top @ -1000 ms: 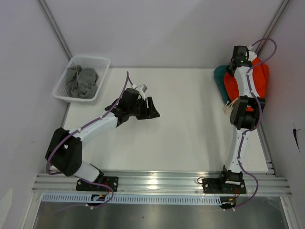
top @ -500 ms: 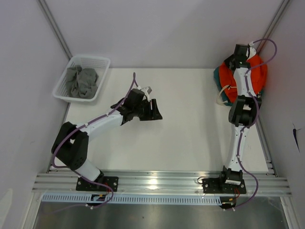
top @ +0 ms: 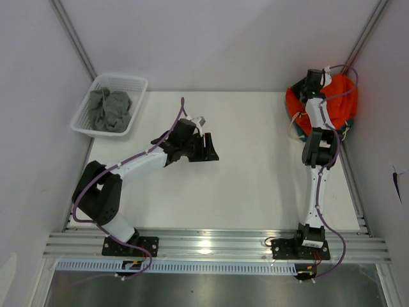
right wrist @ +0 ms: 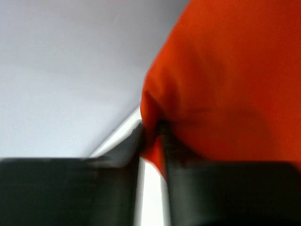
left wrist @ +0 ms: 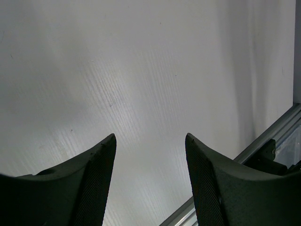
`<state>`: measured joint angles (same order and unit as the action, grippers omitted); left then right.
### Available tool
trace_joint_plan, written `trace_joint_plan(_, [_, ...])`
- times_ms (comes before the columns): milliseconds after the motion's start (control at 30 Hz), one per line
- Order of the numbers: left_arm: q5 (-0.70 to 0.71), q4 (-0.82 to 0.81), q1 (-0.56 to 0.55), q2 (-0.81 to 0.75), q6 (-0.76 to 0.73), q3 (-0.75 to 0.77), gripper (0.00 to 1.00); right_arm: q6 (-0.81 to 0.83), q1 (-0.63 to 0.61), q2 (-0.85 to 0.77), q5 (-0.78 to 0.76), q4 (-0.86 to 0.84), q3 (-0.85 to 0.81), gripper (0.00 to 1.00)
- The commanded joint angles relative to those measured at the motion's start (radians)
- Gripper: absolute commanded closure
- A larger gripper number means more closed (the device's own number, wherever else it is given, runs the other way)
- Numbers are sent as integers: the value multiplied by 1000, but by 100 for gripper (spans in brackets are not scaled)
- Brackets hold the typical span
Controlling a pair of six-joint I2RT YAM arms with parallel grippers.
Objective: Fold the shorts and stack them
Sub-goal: Neatly place the folded shorts to the corner
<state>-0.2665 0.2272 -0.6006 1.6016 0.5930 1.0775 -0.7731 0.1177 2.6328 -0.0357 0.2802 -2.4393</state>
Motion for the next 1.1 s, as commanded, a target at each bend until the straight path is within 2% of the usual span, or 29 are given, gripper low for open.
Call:
trace_joint_plan(0, [-2, -11, -10, 1, -21, 24, 37, -31, -9, 9, 16, -110, -33, 61])
trace_joint_plan(33, [-2, -11, -11, 1, -21, 24, 37, -32, -9, 9, 16, -114, -35, 46])
trace_joint_plan(67, [-2, -11, -10, 1, -21, 25, 37, -32, -9, 9, 14, -116, -38, 25])
trace_joint_plan(133, [-4, -11, -10, 3, -21, 24, 37, -28, -7, -10, 17, -125, -38, 17])
trace_joint_plan(233, [-7, -8, -11, 1, -19, 25, 37, -25, 0, -37, 22, -134, -40, 16])
trace_joint_plan(333, [-2, -9, -16, -17, -18, 21, 37, -17, 19, -102, 57, -130, -32, 20])
trace_joint_plan(467, [4, -15, -30, -45, -9, -7, 37, -6, 59, -239, 60, -165, 77, 22])
trace_joint_plan(500, [6, -17, -33, -52, -6, -16, 37, -17, 71, -302, 62, -189, 167, 23])
trace_joint_plan(600, [6, -22, -45, -81, -5, -33, 36, -101, 141, -378, 103, -338, 354, 34])
trace_joint_plan(667, [10, -22, -51, -95, -7, -34, 36, -162, 183, -367, 164, -428, 402, 41])
trace_joint_plan(800, [16, -14, -59, -114, -9, -34, 36, -262, 253, -261, 302, -512, 404, 47])
trace_joint_plan(1000, [24, -5, -65, -106, -10, -24, 36, -437, 276, -137, 281, -647, 465, 62])
trace_joint_plan(1067, [29, 3, -67, -106, -13, -22, 35, -524, 292, -90, 280, -711, 493, 63])
